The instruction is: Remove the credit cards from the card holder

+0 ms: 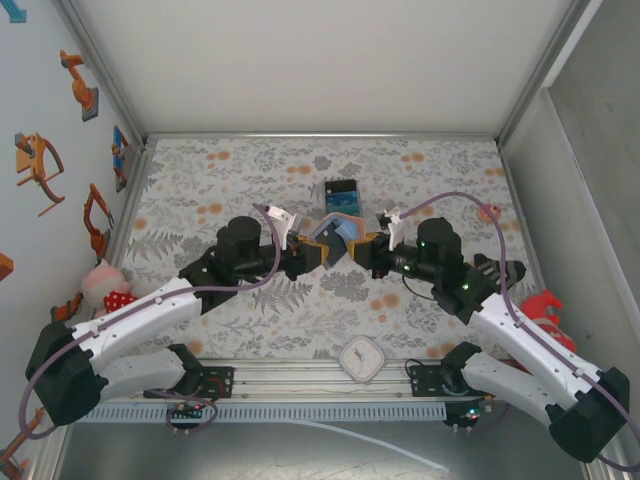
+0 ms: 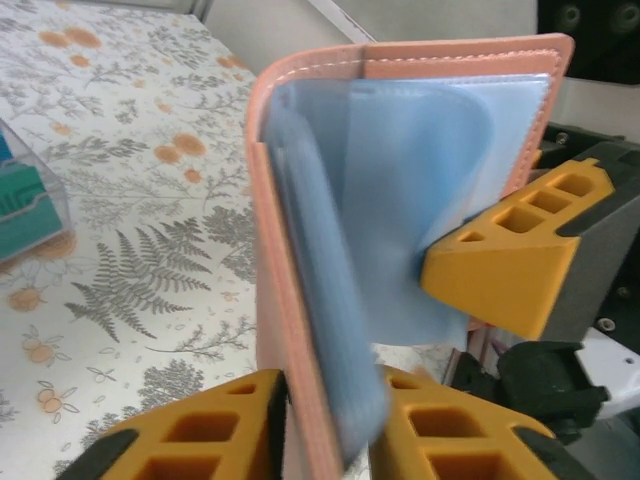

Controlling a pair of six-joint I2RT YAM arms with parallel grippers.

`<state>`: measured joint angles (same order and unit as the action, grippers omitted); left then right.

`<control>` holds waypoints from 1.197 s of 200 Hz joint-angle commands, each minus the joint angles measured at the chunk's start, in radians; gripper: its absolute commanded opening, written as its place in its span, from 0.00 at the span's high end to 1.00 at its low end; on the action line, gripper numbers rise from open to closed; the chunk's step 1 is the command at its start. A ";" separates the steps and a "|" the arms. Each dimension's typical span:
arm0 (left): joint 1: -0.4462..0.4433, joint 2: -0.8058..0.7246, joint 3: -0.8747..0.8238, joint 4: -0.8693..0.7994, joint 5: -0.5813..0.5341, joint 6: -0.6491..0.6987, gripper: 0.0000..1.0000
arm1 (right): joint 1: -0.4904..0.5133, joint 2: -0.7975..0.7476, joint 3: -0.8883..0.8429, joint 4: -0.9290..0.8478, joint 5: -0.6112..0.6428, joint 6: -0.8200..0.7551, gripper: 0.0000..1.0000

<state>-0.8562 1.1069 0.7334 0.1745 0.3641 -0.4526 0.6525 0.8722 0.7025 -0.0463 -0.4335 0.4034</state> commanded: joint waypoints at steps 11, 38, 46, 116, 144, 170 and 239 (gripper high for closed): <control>-0.001 -0.007 0.037 -0.058 -0.050 0.026 0.98 | 0.015 -0.042 0.042 -0.031 0.056 0.005 0.81; -0.001 -0.029 0.053 -0.140 -0.058 0.044 1.00 | 0.015 -0.071 0.069 -0.170 0.250 -0.031 0.67; -0.001 -0.040 0.055 -0.163 -0.055 0.047 1.00 | 0.015 -0.079 0.082 -0.222 0.334 -0.037 0.64; 0.003 -0.102 0.066 -0.349 -0.049 0.025 1.00 | 0.013 -0.082 0.180 -0.494 0.625 -0.020 0.56; 0.005 -0.053 0.136 -0.543 -0.163 0.034 1.00 | 0.013 -0.106 0.186 -0.503 0.535 -0.009 0.55; 0.000 0.030 0.258 -0.734 -0.255 0.052 1.00 | 0.012 -0.127 0.168 -0.510 0.526 0.010 0.54; -0.014 0.266 0.488 -0.927 -0.191 0.003 1.00 | 0.013 -0.113 0.125 -0.494 0.512 0.027 0.51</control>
<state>-0.8619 1.3266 1.1610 -0.6449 0.1474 -0.4313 0.6636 0.7570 0.8478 -0.5365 0.0872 0.4187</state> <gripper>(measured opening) 0.067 0.486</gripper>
